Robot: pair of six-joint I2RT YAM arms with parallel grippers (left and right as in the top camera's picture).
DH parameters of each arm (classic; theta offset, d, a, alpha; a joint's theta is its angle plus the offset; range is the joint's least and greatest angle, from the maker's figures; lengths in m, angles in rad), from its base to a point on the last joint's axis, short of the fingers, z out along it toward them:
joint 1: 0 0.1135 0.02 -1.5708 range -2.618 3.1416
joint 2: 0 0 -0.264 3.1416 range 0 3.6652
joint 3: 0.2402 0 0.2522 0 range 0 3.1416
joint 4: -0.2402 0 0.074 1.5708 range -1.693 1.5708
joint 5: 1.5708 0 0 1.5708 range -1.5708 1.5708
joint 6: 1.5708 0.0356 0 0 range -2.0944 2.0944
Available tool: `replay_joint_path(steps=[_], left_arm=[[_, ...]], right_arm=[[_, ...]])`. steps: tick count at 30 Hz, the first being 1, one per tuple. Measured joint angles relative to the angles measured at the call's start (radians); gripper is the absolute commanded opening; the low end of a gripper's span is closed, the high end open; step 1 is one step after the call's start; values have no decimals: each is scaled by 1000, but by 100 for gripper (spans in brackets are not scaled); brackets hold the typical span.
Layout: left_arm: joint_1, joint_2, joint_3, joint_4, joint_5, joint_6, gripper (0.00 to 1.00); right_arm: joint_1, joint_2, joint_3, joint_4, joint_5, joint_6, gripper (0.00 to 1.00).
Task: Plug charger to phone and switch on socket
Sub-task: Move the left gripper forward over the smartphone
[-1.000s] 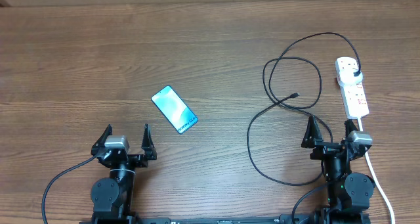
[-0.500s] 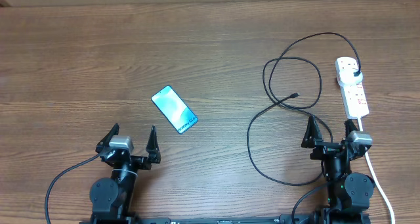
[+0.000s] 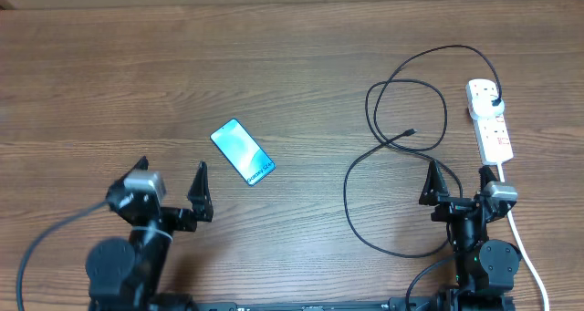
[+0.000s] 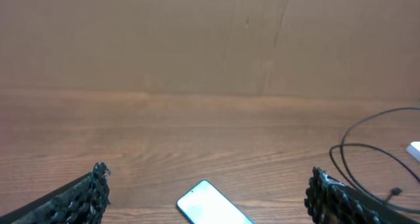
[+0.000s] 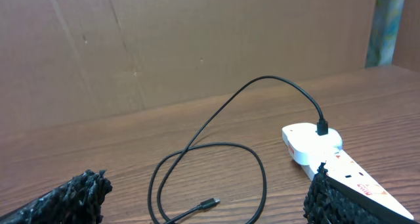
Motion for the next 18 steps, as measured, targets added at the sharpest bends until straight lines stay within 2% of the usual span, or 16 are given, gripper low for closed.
replay_joint_path(steps=[8, 11, 18], left_arm=[[0, 336, 325, -203, 12, -70, 100], [0, 449, 435, -263, 59, -81, 100], [0, 584, 488, -306, 219, -98, 100]], right_arm=[[0, 0, 0, 0, 0, 0, 100], [0, 0, 0, 0, 0, 0, 100], [0, 0, 0, 0, 0, 0, 100]])
